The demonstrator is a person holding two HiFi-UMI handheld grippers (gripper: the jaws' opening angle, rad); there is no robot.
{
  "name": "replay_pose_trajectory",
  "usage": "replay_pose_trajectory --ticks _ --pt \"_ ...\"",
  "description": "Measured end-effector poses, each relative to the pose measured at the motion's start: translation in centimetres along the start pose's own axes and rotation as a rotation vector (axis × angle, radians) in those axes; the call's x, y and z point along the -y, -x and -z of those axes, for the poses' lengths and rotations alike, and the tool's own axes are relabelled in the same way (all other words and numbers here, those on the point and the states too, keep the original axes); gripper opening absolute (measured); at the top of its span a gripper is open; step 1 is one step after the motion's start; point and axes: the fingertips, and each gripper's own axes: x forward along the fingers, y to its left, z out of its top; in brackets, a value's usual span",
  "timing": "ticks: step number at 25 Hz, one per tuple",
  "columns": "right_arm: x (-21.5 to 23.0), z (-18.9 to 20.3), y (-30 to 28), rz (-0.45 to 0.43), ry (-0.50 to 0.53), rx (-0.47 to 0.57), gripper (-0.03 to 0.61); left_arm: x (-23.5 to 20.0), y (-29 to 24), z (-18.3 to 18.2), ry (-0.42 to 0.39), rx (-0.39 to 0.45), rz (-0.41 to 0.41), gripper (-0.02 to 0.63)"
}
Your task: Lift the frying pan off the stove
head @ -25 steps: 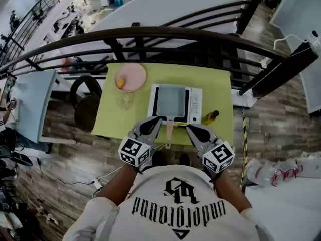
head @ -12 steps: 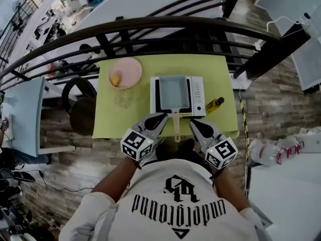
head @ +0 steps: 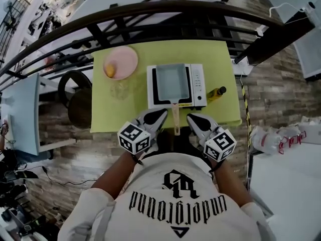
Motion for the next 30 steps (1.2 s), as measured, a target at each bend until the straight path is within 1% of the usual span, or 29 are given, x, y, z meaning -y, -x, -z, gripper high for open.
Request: replay_pose_trajectory --ticks 1,4,6,9,11,14,16,23,27,30 --pt "0.3 0.4 -0.1 -0.003 -0.01 -0.008 0.003 -0.1 -0.3 0.5 0.009 -0.013 0.004 0.013" --pt "1.0 1.8 -0.4 -0.021 -0.049 -0.033 0.01 -0.5 -1.1 2.4 0.051 -0.054 0.018 0.051" --pt "1.4 2.8 -0.6 -0.036 -0.077 -0.047 0.048 -0.9 -1.7 3.8 0.085 -0.082 0.021 0.066" --pt "2.1 4.4 -0.9 -0.055 -0.114 -0.085 0.073 -1.2 -2.5 5.8 0.153 -0.113 0.031 0.097" --pt "2.4 5.8 -1.3 -0.076 -0.155 -0.117 0.1 -1.5 -3.0 6.8 0.209 -0.117 0.047 0.114" --pt "2.6 8.2 -2.0 -0.119 -0.228 -0.172 0.159 -2.2 -3.7 8.2 0.299 -0.113 0.065 0.16" --pt "2.6 9.8 -2.3 -0.143 -0.266 -0.206 0.183 -2.7 -4.1 9.2 0.346 -0.12 0.07 0.191" --pt "2.5 13.7 -3.3 -0.208 -0.36 -0.292 0.24 -3.8 -5.9 12.5 0.477 -0.167 0.108 0.281" --pt "2.8 16.2 -3.9 -0.256 -0.423 -0.338 0.273 -4.1 -7.4 14.7 0.565 -0.199 0.145 0.307" --pt "2.8 17.6 -4.2 -0.284 -0.459 -0.367 0.281 -4.2 -8.1 16.4 0.596 -0.23 0.159 0.322"
